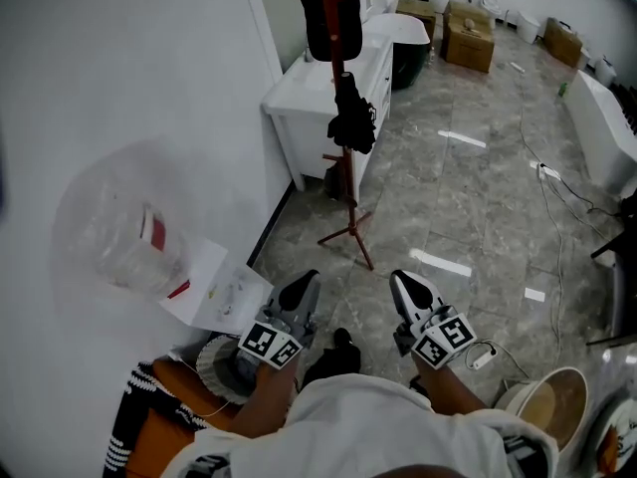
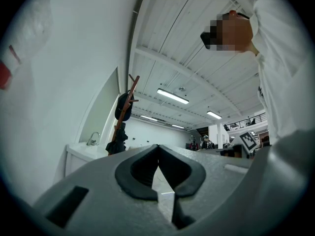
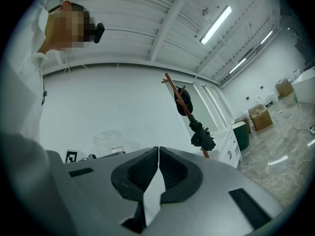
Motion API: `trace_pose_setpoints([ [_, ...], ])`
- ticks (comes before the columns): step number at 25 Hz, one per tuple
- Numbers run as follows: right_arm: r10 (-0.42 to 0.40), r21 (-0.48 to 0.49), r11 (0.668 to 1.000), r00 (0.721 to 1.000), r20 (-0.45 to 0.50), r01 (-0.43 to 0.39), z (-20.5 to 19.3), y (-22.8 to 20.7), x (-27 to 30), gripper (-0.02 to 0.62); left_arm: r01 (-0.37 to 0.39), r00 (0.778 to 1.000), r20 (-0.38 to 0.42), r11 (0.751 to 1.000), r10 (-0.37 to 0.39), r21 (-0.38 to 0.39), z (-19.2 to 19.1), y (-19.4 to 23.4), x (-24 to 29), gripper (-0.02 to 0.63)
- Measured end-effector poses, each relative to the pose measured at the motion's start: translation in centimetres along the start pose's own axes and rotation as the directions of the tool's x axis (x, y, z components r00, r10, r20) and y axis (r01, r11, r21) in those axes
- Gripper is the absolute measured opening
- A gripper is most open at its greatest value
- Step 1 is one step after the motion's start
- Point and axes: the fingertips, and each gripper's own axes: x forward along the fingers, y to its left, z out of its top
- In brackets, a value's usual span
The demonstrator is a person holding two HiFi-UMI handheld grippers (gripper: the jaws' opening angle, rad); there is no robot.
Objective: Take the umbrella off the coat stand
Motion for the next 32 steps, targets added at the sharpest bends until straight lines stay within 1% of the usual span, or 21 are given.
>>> trace_pose_setpoints([
  [6, 0.013, -0.053, 0.999, 1.000, 0.007, -0.013, 2.2, -2.4, 6.7, 0.015, 0.007, 0.999, 0.048, 1.000, -0.007, 0.006, 2.2, 6.4, 4.6, 0.015],
  [13, -0.004, -0.099, 0.995, 1.000, 0.018, 0.005, 3.4, -5.0, 13.4, 0.015, 0.064, 0.995, 0.079, 0.998, -0.065, 0.012, 3.5, 12.3, 9.5, 0.015],
  [16, -0.017, -0.111, 0.994, 1.000, 0.008, 0.018, 2.8, -5.5, 15.0, 0.015, 0.077, 0.994, 0.079, 0.997, -0.077, 0.005, 3.1, 14.4, 10.8, 0.015],
  [19, -0.030, -0.105, 0.994, 0.999, -0.023, 0.028, 2.3, -6.4, 15.9, 0.015, 0.065, 0.995, 0.072, 0.998, -0.063, -0.025, 2.3, 16.5, 11.9, 0.015],
  [22, -0.061, -0.111, 0.992, 0.997, -0.041, 0.057, 1.8, -8.4, 17.1, 0.015, 0.053, 0.996, 0.072, 0.997, -0.049, -0.056, 1.3, 18.9, 13.5, 0.015],
  [24, -0.073, -0.108, 0.992, 0.996, -0.042, 0.068, 1.7, -10.0, 18.4, 0.015, 0.053, 0.996, 0.074, 0.997, -0.049, -0.058, 0.9, 20.2, 14.7, 0.015],
  [27, -0.043, -0.100, 0.994, 0.998, -0.036, 0.039, 2.1, -11.5, 20.6, 0.015, 0.042, 0.997, 0.067, 0.998, -0.039, -0.044, 0.9, 21.5, 16.4, 0.015],
  [32, 0.047, -0.102, 0.994, 0.999, 0.007, -0.047, 4.4, -14.5, 24.0, 0.015, -0.005, 0.998, 0.068, 1.000, 0.004, 0.011, 2.2, 22.9, 19.9, 0.015],
])
